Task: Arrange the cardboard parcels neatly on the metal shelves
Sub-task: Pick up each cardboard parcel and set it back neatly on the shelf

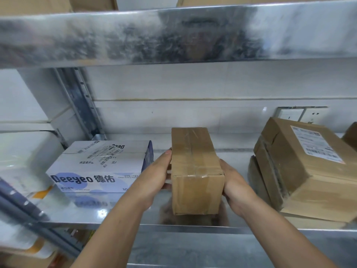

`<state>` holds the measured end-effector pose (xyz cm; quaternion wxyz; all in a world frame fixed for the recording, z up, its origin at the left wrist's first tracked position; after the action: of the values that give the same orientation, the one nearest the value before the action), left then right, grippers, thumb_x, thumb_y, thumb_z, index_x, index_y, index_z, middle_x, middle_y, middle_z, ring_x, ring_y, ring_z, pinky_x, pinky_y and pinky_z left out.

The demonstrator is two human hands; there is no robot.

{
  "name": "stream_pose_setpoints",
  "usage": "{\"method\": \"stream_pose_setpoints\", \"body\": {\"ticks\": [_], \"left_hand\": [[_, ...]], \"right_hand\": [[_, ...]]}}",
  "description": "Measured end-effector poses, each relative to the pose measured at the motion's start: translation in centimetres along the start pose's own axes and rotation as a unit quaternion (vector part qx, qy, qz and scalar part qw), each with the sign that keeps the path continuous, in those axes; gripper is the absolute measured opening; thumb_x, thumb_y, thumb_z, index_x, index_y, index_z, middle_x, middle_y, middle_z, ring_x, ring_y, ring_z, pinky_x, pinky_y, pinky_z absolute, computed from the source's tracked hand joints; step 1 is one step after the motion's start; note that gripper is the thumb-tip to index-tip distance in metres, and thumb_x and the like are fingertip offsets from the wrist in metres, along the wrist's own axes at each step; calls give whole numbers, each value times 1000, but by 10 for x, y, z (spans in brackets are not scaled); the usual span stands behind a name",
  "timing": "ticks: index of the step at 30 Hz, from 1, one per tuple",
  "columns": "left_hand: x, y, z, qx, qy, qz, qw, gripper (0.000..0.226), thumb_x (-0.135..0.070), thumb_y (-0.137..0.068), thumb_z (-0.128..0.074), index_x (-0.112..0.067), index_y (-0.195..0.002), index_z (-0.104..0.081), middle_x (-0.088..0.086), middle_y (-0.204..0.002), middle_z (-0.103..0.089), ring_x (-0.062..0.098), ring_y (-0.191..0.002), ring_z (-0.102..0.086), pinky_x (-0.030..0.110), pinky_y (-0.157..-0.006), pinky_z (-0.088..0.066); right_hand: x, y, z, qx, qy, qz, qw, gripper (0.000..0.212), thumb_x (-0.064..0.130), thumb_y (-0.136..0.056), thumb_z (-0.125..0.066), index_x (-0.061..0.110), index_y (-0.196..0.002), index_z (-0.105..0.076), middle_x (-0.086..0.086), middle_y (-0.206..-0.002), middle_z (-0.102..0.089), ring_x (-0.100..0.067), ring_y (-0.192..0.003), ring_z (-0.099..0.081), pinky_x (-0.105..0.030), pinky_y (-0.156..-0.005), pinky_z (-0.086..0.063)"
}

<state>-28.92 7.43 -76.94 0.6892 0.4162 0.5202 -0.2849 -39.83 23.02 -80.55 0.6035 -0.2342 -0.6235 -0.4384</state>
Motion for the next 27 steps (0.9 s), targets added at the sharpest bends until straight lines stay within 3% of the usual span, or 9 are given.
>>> {"method": "stream_pose_setpoints", "body": {"ticks": [3,6,9,12,17,21,23,25,27], "left_hand": [[-10,3,-1,7,25,-40,999,42,-40,-111,-32,-20,-137,-59,-10,-68,-64,0,-61,-63,22,-62,-45],[-16,4,0,-1,60,-50,997,35,-40,-111,-31,-47,-138,-53,-14,-122,-71,5,-101,-68,23,-71,-50],[-23,7,0,-7,87,-60,994,32,-41,-110,-36,-53,-132,-55,-15,-135,-64,6,-111,-67,22,-68,-54],[-30,9,-2,-7,119,-90,989,33,-37,-108,-41,-49,-136,-53,-13,-125,-70,9,-111,-67,19,-64,-54],[-29,5,2,-20,191,-116,974,42,-30,-108,-44,-44,-147,-46,-11,-133,-66,16,-130,-58,40,-89,-54],[-33,9,4,-34,210,-127,969,38,-39,-108,-42,-47,-145,-47,-7,-128,-68,23,-129,-57,38,-79,-55],[-31,10,1,-32,216,-113,969,39,-41,-108,-42,-39,-146,-50,12,-132,-62,41,-134,-48,43,-70,-59],[-29,10,-2,-21,214,-106,971,46,-43,-107,-44,-25,-149,-46,24,-136,-43,48,-132,-32,34,-61,-59],[-28,10,-4,-10,214,-117,970,59,-55,-97,-51,-26,-148,-50,14,-133,-62,38,-130,-52,25,-70,-55]], "right_hand": [[18,8,-4,36,-37,26,998,34,48,-109,-41,39,-131,-65,13,-120,-74,-12,-117,-67,-40,-107,-50],[32,13,-5,48,-72,39,995,34,45,-110,-39,44,-137,-61,14,-119,-75,-11,-117,-67,-40,-107,-49],[40,17,-1,41,-105,45,993,33,38,-110,-44,44,-139,-58,13,-115,-76,-10,-115,-67,-40,-105,-50],[48,22,1,42,-156,56,985,30,27,-110,-45,40,-130,-63,10,-113,-77,-7,-107,-70,-33,-96,-53],[54,24,8,15,-208,76,975,27,25,-109,-46,32,-126,-66,2,-112,-77,-12,-103,-71,-35,-90,-58],[54,25,10,3,-237,81,968,26,32,-110,-45,32,-124,-67,2,-111,-76,-16,-108,-70,-40,-94,-58],[54,25,7,4,-245,81,966,30,36,-110,-42,35,-131,-64,3,-118,-76,-18,-117,-68,-43,-97,-57],[55,26,3,9,-249,83,965,35,40,-111,-40,38,-140,-59,5,-122,-74,-15,-117,-69,-39,-92,-60],[52,27,1,6,-247,73,966,37,41,-111,-40,37,-144,-56,5,-124,-74,-15,-113,-71,-31,-78,-63]]}}
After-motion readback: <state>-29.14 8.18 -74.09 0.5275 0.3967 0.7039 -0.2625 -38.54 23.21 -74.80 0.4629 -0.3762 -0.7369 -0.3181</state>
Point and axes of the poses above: each hand's wrist, its own y-axis away from the middle knuckle, its own z-axis out of the back of the hand, x = y × z, the point moved 10 cm from there along -y, towards the middle knuckle
